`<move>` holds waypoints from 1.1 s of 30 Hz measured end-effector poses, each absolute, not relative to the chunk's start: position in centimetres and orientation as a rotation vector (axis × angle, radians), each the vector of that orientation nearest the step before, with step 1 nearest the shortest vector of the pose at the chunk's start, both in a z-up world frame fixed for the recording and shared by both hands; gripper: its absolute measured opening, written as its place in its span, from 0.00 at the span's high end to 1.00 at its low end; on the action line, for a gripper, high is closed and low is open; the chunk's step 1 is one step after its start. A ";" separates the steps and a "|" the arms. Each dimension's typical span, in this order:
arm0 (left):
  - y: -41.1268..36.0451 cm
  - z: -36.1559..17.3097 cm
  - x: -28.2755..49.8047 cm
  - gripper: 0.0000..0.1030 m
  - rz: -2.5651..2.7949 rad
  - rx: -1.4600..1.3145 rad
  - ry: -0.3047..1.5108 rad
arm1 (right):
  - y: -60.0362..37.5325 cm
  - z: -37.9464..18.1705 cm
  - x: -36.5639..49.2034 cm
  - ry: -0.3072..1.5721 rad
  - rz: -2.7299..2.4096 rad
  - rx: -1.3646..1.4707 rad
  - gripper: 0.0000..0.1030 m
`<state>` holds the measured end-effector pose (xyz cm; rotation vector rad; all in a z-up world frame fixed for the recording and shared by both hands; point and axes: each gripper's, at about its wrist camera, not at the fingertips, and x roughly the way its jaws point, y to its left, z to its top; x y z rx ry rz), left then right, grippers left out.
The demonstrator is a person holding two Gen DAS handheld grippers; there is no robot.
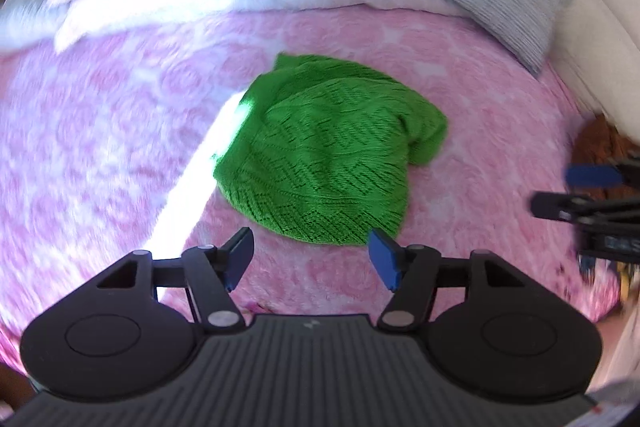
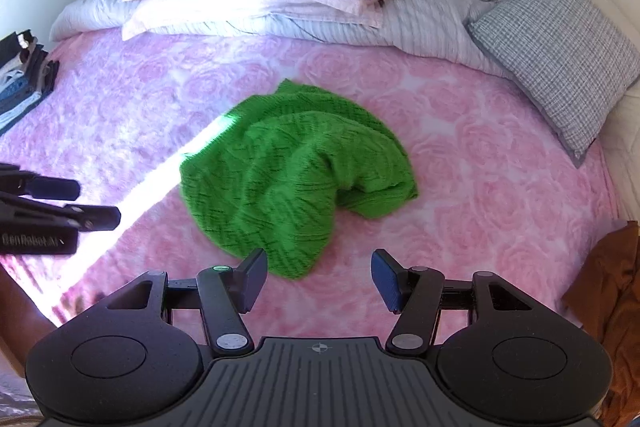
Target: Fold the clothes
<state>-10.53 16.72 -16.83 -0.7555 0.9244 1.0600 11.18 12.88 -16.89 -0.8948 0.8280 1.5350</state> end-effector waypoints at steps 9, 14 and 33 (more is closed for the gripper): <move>21.6 -26.1 -14.9 0.36 1.249 -1.043 0.801 | 15.8 -19.1 19.2 0.856 1.380 -0.868 0.47; 25.1 -32.3 -16.9 0.32 1.302 -1.177 0.721 | 16.8 -20.2 22.6 0.873 1.246 -0.846 0.47; 33.4 -39.2 -18.2 0.89 1.319 -1.240 0.600 | 23.6 -25.9 21.3 0.885 1.208 -0.956 0.47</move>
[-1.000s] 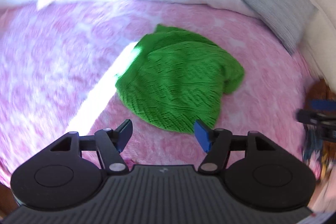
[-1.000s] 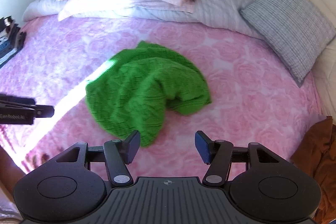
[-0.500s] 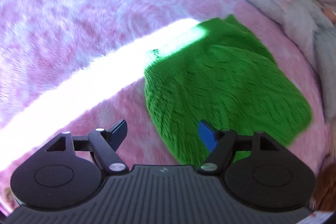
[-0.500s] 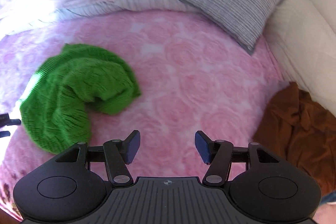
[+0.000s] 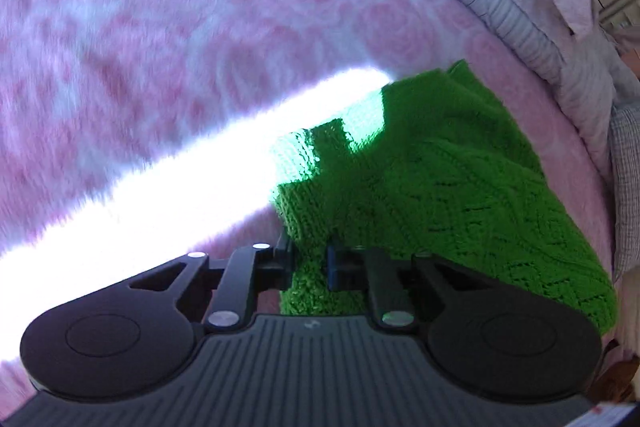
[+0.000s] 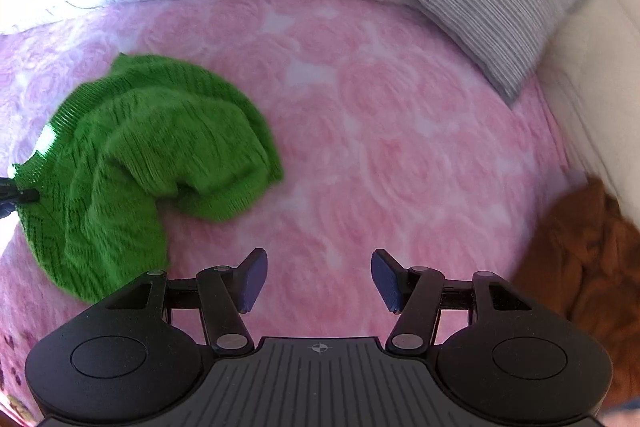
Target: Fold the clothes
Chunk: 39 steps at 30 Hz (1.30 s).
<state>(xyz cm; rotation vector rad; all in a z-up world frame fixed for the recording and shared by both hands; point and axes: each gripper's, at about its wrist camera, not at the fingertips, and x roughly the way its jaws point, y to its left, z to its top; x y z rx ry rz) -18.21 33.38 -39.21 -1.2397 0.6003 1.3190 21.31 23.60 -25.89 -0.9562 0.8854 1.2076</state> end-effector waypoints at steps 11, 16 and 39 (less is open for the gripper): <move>39.2 -29.5 -28.8 0.89 1.547 -0.823 0.571 | 35.1 -27.6 17.9 0.820 1.515 -0.920 0.47; 42.5 -33.7 -30.5 0.88 1.523 -0.898 0.636 | 40.5 -31.5 15.2 0.901 1.673 -0.898 0.47; 43.7 -37.3 -30.2 0.89 1.464 -0.982 0.611 | 52.2 -39.0 5.0 0.894 2.123 -0.895 0.98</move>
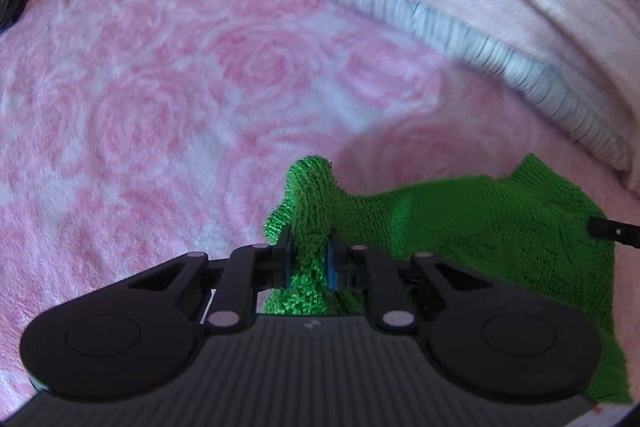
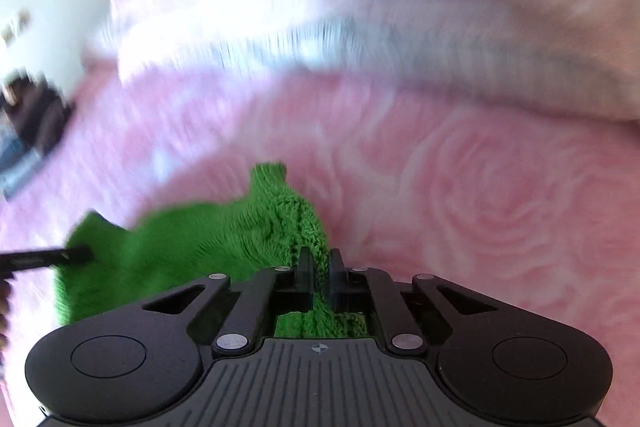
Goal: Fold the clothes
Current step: 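Lift and shake the vest with both grippers, then lay it flat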
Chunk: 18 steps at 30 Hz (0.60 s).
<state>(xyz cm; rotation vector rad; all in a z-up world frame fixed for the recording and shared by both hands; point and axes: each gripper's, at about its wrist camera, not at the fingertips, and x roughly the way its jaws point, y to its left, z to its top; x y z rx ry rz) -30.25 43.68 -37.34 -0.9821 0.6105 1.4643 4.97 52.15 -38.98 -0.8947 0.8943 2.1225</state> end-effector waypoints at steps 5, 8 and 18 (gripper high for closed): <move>42.4 -30.2 -27.9 0.90 1.389 -0.877 0.481 | 49.2 -30.1 12.2 0.831 2.084 -0.613 0.98; 42.0 -24.7 -25.4 0.90 1.323 -0.788 0.399 | 48.2 -24.2 16.3 0.770 2.050 -0.443 0.98; 36.1 -3.8 -18.3 0.90 1.135 -0.417 0.074 | 40.2 -5.7 27.0 0.465 2.034 0.016 0.98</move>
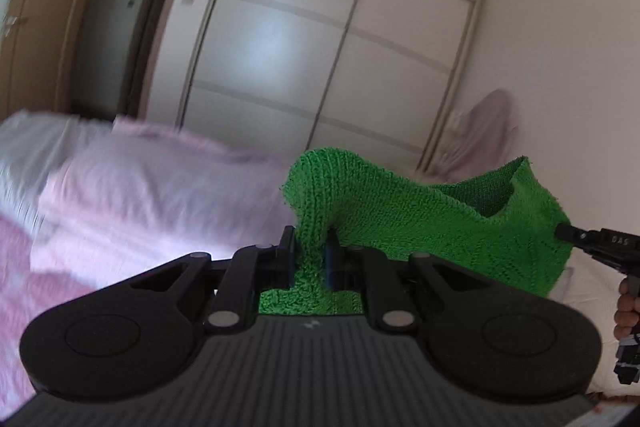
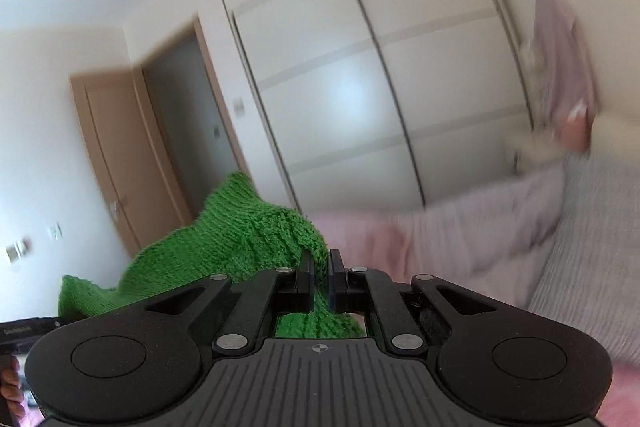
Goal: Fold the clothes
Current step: 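Lift and shake the vest with both grippers, then lay it flat, then grasp the vest hem with both grippers and lift it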
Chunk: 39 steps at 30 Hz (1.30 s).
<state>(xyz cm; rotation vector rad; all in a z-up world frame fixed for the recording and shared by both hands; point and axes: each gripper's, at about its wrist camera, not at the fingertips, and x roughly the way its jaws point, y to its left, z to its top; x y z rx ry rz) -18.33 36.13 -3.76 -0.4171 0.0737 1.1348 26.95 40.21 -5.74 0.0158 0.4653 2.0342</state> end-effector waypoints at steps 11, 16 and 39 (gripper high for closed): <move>18.1 -5.7 -17.2 0.81 0.851 -0.435 0.363 | 22.0 -7.5 39.0 0.628 1.974 -0.289 0.85; 14.6 -12.9 -19.8 0.77 0.945 -0.733 0.625 | 15.9 -15.2 42.4 0.893 1.701 -0.663 0.63; 13.8 -30.5 -14.3 0.48 1.012 -0.947 0.882 | 11.6 -33.1 34.8 0.895 1.680 -1.096 0.50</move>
